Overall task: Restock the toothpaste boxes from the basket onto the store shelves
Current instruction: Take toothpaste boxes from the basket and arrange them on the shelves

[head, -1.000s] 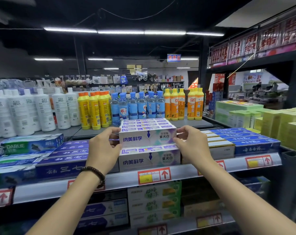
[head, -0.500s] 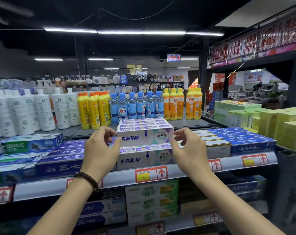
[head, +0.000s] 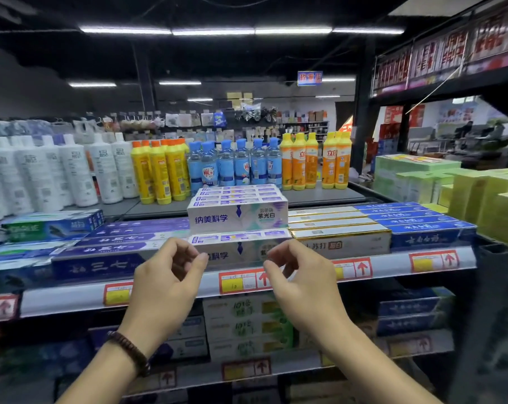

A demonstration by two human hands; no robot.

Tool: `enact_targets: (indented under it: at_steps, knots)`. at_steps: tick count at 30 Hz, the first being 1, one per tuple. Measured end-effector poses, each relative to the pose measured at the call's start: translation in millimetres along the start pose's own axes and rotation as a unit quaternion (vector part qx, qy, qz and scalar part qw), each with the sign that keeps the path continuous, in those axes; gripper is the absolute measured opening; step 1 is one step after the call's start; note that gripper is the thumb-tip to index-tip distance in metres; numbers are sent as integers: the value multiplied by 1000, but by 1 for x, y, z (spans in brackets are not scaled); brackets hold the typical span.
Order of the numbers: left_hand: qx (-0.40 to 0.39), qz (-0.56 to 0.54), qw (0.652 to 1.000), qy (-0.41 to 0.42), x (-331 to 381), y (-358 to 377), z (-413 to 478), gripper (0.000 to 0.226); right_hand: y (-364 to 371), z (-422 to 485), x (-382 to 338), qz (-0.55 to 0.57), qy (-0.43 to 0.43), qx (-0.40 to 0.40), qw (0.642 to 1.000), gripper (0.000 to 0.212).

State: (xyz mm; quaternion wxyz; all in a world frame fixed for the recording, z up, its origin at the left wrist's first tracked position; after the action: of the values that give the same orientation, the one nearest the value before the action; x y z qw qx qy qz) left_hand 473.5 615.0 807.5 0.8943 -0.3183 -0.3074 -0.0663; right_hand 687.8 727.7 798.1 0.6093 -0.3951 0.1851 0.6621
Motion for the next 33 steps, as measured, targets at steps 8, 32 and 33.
enact_targets:
  at_steps: [8, 32, 33]
  knots:
    - [15, 14, 997, -75, -27, 4, -44, 13, 24, -31, 20, 50, 32, -82, 995, 6]
    - [-99, 4, 968, -229, -160, -120, -177, 9, 169, -175, -42, 82, 195, -145, 967, 6]
    - [-99, 7, 967, -233, -167, -127, -183, 9, 179, -182, -45, 82, 198, -150, 965, 5]
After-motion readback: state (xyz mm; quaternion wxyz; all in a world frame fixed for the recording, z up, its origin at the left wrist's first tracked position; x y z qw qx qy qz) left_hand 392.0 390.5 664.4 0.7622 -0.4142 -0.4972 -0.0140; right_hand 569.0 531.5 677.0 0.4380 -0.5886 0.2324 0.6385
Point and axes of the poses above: each hand's wrist, its own z-axis towards the middle knuckle, its own y-axis out of the palm, x = y × z, the point moved 5 cm from there along z, towards the middle knuckle, and after that the axes turned 13 degrees about z, right-handed, at the moved point
